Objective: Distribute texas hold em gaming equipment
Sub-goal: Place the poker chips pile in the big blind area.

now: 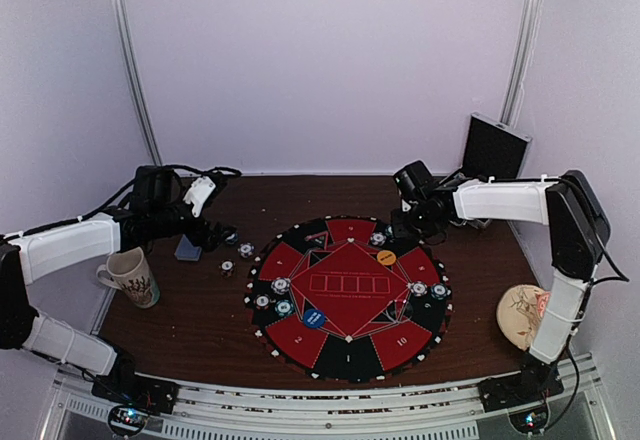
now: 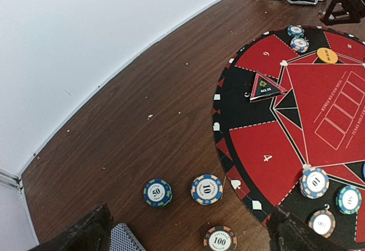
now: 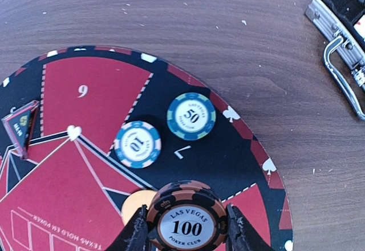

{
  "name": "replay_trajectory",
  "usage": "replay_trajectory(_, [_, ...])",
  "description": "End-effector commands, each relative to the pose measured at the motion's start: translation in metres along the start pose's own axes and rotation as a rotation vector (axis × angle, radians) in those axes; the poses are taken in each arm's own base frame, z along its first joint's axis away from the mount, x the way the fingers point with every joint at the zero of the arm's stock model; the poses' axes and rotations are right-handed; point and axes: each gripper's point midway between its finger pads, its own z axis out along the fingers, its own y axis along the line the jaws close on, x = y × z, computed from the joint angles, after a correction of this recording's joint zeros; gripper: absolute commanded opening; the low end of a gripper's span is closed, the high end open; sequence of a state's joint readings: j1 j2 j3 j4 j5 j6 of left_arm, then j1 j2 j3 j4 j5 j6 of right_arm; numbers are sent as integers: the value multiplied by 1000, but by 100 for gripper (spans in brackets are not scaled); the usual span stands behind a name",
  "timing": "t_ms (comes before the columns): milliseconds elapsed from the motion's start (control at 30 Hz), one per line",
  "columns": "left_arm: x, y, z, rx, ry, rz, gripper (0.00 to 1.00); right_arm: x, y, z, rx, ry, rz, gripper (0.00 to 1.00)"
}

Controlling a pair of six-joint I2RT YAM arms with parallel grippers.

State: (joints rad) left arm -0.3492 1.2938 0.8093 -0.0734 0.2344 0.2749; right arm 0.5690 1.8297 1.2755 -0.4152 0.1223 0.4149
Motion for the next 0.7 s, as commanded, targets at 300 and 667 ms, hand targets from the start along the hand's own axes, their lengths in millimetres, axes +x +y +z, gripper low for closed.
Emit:
replay_trajectory(300, [-6,6,0,-25,-36,3,98,17,0,36,-13,51,-5,7])
replay_trajectory(667, [-5,5,1,-22,-35,3,98,18,-6,52,8,66,5,6])
